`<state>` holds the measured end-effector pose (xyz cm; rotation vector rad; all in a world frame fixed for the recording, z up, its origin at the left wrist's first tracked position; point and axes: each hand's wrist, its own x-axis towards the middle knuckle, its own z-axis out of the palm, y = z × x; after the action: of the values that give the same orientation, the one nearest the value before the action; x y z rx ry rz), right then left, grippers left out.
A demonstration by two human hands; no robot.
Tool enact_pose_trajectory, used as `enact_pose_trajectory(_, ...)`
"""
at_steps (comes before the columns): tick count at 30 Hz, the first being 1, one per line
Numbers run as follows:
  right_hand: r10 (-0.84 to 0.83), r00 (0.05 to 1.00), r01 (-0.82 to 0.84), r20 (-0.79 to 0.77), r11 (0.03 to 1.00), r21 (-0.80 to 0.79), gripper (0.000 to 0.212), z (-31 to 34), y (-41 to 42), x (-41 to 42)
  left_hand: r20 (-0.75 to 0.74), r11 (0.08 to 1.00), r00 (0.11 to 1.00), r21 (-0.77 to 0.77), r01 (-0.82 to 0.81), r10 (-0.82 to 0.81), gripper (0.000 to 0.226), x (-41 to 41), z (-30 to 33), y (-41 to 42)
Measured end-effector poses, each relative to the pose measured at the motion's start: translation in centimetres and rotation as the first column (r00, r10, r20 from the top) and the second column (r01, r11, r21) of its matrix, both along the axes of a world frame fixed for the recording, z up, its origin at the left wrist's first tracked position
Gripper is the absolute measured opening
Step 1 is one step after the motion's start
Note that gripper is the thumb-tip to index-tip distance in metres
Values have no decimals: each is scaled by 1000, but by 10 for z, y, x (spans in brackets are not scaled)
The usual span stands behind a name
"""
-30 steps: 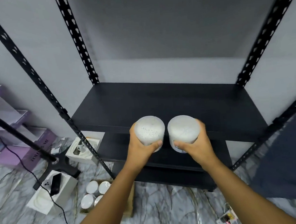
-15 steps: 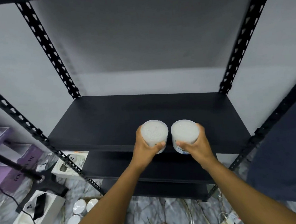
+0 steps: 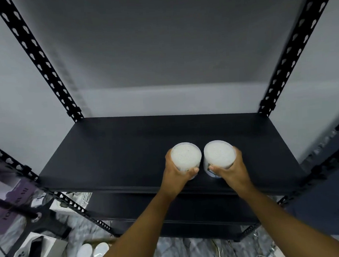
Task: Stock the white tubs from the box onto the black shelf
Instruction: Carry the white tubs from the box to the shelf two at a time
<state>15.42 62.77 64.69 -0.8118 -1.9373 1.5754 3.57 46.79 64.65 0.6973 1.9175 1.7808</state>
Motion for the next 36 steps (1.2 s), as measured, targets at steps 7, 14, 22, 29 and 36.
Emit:
enact_pose_trajectory(7,16,1000,-16,-19,1000,-20,93,-3,15,-19,-43,997,997,-46,58,-60,84,-20,-4,12)
enact_pose_trajectory(14,69,998,-69,-1,997,-47,91,-2,31,-31,-64,997,997,-58,43,-47,86,-34,-6,24)
enact_pose_trajectory(22,60,998,-59,27,998,-16,91,-2,49,-48,-59,997,998,-74,32,-37,88,-49,-5,40)
enact_pose_trajectory(29,30,999,-30,31,1000,-4,96,-3,70,-68,-64,996,998,-81,20,-25,87,-65,-5,60)
enact_pose_trajectory(36,22,999,-23,28,999,30,93,1,90,-87,-62,996,998,-84,10,-15,86,-81,-4,78)
